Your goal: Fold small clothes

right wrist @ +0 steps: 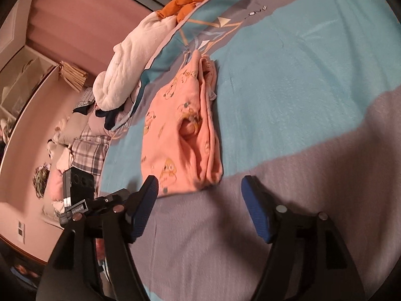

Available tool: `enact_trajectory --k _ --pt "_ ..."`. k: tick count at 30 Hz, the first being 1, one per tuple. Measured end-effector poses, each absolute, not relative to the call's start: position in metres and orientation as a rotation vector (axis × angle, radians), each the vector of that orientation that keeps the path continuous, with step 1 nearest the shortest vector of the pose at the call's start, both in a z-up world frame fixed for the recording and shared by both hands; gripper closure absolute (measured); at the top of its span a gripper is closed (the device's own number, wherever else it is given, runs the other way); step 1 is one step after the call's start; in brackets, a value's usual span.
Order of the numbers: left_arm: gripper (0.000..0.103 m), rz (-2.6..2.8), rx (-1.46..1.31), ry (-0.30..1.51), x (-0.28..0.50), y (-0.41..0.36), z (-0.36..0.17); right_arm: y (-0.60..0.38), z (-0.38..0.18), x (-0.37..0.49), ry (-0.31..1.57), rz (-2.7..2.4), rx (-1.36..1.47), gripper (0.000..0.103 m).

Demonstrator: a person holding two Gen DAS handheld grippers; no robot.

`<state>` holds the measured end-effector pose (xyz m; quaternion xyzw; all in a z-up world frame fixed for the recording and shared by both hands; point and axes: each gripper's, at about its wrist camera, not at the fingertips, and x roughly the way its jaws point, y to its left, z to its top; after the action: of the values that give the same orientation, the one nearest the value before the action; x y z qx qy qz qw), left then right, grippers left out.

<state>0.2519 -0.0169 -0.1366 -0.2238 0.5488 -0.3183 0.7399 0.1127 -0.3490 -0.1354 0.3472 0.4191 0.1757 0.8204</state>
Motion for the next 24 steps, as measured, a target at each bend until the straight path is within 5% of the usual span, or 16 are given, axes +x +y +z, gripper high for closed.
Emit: enact_trajectory --k 11,24 --pt "0.034 -0.713 -0.607 1.184 0.299 -0.034 -0.145 -0.35 -0.143 0.178 0.884 0.411 0.825 0.037" --pt "0.034 -0.724 -0.577 1.164 0.329 -0.048 -0.144 -0.34 -0.155 0.227 0.907 0.434 0.803 0.064"
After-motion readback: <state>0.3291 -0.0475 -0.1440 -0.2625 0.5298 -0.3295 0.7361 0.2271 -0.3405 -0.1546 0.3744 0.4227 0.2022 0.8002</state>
